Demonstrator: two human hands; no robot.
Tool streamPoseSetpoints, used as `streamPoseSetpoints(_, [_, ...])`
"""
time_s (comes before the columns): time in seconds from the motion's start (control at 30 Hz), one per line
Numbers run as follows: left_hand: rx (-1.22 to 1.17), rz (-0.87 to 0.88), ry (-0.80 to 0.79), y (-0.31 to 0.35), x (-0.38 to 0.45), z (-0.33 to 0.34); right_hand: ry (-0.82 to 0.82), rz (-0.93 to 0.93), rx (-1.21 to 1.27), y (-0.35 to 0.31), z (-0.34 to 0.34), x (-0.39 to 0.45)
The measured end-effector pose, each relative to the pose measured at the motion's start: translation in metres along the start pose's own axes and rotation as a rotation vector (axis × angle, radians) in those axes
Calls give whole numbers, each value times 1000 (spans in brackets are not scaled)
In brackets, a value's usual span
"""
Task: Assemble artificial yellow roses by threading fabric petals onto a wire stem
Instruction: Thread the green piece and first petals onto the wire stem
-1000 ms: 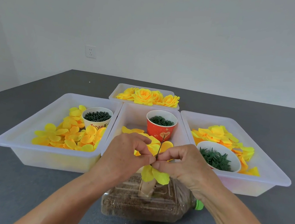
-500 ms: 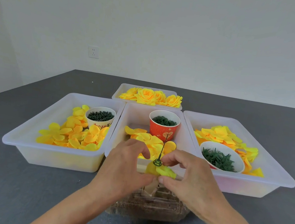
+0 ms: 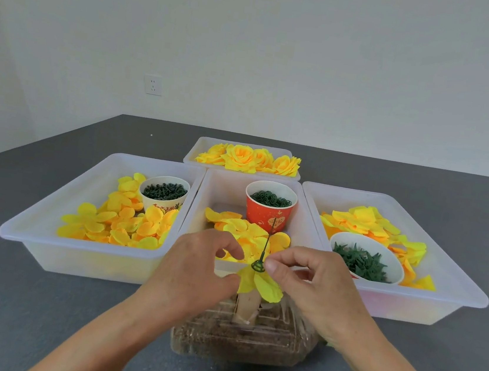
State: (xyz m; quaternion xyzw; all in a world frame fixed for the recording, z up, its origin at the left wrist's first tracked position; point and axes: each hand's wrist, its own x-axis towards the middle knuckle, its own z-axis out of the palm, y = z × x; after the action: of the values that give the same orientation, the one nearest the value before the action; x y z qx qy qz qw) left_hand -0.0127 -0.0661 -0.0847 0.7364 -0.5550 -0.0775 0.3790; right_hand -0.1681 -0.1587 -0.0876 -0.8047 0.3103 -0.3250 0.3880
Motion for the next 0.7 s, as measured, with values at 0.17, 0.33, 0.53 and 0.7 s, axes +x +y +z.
streamPoseSetpoints(0.17, [-251, 3, -1, 5, 5, 7, 23, 13, 125, 3, 9, 6])
streamPoseSetpoints(0.33, [-452, -32, 11, 3, 10, 14, 19, 25, 131, 5, 8, 10])
streamPoseSetpoints(0.53, [-463, -11, -33, -1, 13, 13, 15, 13, 48, 6, 7, 14])
streamPoseSetpoints(0.7, [-422, 7, -51, 0, 14, 14, 25, 2, 32, 8, 7, 14])
